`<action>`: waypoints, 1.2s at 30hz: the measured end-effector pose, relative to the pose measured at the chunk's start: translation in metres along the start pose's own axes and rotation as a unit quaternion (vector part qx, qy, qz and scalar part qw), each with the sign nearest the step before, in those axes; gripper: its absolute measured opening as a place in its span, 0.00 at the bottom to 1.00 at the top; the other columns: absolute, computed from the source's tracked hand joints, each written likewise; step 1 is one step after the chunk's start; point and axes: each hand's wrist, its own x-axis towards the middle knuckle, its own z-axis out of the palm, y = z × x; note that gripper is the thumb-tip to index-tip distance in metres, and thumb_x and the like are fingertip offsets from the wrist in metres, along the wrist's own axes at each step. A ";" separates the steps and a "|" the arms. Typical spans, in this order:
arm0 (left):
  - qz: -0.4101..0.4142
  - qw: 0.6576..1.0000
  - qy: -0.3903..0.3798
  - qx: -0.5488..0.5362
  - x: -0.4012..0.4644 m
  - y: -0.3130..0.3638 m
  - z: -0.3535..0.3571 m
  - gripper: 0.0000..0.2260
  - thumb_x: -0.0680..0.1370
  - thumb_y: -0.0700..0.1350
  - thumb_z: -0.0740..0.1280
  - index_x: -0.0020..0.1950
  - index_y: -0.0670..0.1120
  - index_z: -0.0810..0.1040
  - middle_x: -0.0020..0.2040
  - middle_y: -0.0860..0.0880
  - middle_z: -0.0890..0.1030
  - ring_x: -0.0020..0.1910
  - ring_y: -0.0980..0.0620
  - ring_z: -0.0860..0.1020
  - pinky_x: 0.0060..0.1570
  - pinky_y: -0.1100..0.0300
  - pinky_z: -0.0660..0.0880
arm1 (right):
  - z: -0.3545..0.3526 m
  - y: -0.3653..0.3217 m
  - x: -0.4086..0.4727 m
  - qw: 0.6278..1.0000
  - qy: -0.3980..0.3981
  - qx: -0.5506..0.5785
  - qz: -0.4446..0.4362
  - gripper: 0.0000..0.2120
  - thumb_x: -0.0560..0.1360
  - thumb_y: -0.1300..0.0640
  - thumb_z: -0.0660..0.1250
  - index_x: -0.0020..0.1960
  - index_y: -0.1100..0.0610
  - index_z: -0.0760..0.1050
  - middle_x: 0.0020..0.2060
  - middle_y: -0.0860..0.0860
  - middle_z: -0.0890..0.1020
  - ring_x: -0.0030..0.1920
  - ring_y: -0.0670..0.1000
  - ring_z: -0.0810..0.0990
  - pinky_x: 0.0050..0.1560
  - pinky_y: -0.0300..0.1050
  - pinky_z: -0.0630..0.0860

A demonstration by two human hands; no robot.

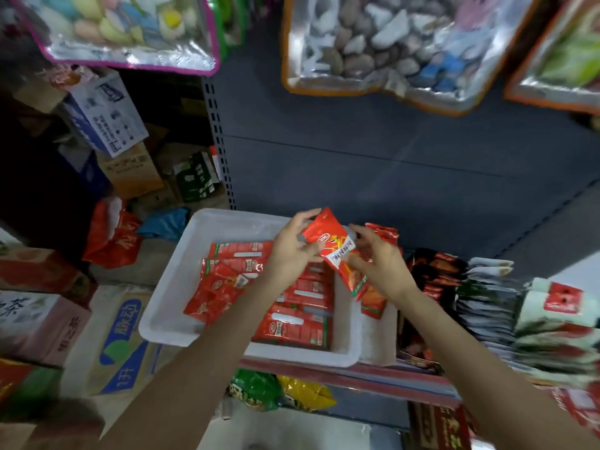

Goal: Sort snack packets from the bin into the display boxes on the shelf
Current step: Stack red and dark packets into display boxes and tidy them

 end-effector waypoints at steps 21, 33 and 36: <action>-0.040 0.931 -0.072 0.356 0.017 -0.033 0.091 0.24 0.75 0.38 0.69 0.70 0.45 0.68 0.66 0.44 0.73 0.62 0.46 0.74 0.61 0.56 0.71 | -0.053 0.045 -0.003 0.954 -0.050 -0.292 0.036 0.10 0.76 0.61 0.60 0.53 0.52 0.77 0.53 0.54 0.80 0.53 0.58 0.78 0.51 0.47 0.72; -0.038 0.929 0.057 0.363 -0.028 -0.058 -0.022 0.15 0.76 0.39 0.67 0.63 0.43 0.76 0.60 0.46 0.78 0.58 0.48 0.77 0.59 0.57 0.72 | 0.055 -0.001 -0.015 0.992 -0.102 -0.061 -0.035 0.24 0.75 0.58 0.68 0.69 0.53 0.68 0.65 0.54 0.73 0.64 0.54 0.73 0.65 0.49 0.70; -0.097 0.867 0.032 0.488 -0.041 -0.069 -0.066 0.21 0.76 0.45 0.68 0.68 0.42 0.70 0.68 0.44 0.71 0.68 0.45 0.69 0.67 0.55 0.64 | 0.102 -0.007 -0.012 0.981 -0.176 -0.071 -0.038 0.38 0.73 0.56 0.71 0.76 0.53 0.54 0.73 0.57 0.63 0.73 0.56 0.61 0.73 0.47 0.59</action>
